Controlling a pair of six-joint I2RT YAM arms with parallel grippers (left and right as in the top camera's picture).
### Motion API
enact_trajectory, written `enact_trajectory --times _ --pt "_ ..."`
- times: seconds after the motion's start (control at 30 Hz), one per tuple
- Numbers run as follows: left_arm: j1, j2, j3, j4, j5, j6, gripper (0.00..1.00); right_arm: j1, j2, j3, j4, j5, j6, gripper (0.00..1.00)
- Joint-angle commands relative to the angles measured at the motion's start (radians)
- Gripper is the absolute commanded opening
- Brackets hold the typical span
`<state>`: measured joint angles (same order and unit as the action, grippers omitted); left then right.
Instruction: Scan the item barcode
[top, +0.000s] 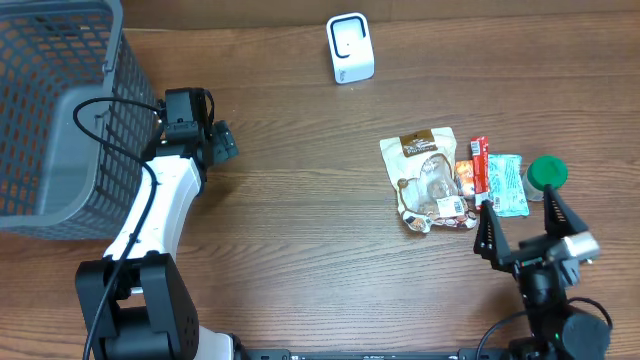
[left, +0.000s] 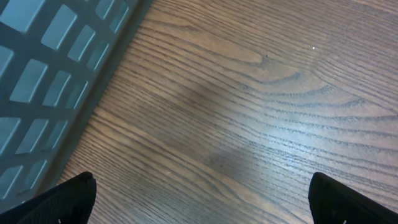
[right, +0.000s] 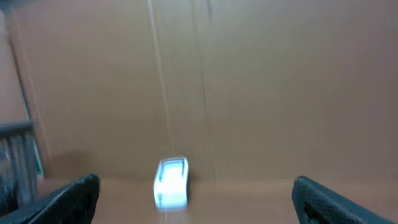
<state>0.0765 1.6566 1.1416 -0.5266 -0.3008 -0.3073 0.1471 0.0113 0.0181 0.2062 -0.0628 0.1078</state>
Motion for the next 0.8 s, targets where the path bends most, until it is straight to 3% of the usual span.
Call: enact_trajectory --times 0.0,0.17,0.33,0.77 --pt "0.002 0.010 0.019 0.003 -0.016 0.012 1.00 -0.026 -0.008 -0.010 -0.089 -0.037 -0.004 1.00" --pt "0.002 0.010 0.019 0.003 -0.016 0.012 1.00 -0.038 -0.008 -0.010 -0.285 -0.032 -0.014 1.00" --pt "0.002 0.010 0.019 0.003 -0.016 0.012 1.00 -0.038 -0.008 -0.010 -0.280 -0.053 -0.142 1.00" --pt "0.002 0.010 0.019 0.003 -0.016 0.012 1.00 -0.042 -0.008 -0.010 -0.280 -0.047 -0.142 1.00"
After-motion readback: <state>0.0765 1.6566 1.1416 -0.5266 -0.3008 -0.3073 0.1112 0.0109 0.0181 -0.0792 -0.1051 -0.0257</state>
